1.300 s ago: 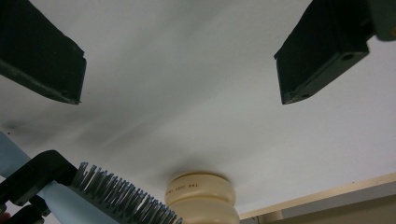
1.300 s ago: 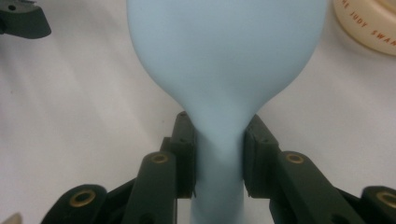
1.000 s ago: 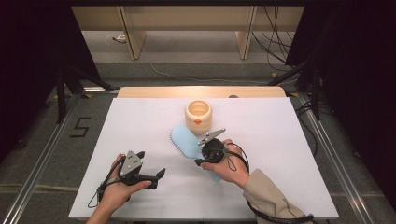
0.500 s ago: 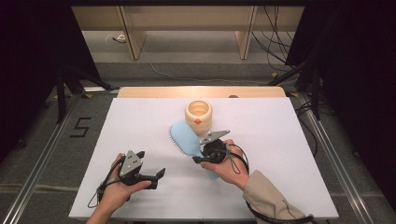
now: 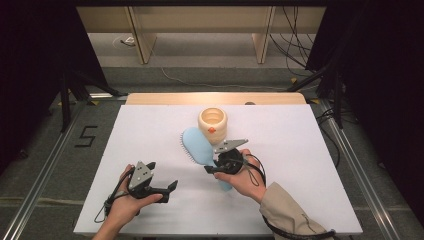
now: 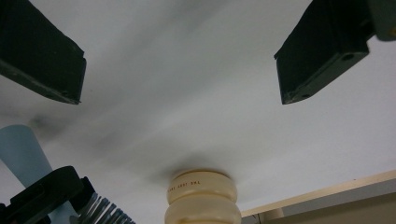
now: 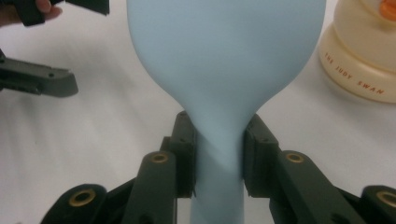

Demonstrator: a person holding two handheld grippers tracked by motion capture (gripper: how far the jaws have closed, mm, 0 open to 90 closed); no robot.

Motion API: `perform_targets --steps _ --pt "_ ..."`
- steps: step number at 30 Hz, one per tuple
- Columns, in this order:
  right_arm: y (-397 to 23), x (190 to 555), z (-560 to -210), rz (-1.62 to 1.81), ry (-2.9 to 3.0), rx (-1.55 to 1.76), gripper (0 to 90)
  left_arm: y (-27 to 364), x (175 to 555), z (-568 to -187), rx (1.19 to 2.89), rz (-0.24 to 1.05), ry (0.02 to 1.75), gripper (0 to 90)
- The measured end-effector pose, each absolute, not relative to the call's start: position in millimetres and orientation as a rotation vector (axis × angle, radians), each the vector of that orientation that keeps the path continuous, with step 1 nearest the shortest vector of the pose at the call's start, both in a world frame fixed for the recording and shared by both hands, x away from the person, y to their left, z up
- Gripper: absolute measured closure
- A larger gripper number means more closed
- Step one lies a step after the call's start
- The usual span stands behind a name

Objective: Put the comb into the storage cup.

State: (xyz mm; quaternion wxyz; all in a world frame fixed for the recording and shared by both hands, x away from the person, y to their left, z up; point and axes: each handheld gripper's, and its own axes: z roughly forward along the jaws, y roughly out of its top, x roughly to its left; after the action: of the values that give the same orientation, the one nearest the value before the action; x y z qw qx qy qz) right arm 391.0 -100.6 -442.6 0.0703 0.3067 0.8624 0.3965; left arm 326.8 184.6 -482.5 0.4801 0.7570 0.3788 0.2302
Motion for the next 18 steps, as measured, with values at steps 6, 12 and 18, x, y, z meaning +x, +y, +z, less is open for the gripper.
perform_targets --steps 6,12,18 --pt "-101.0 392.4 -443.8 1.248 2.583 0.927 70.3 183.9 326.7 -482.8 1.848 0.559 0.922 1.1" --pt "-100.7 392.7 -443.8 1.318 2.543 0.902 70.3 183.8 326.7 -482.9 1.849 0.559 0.921 1.1" --pt "-100.8 392.4 -443.9 1.386 2.498 0.883 70.4 183.6 326.7 -482.9 1.849 0.559 0.921 1.1"
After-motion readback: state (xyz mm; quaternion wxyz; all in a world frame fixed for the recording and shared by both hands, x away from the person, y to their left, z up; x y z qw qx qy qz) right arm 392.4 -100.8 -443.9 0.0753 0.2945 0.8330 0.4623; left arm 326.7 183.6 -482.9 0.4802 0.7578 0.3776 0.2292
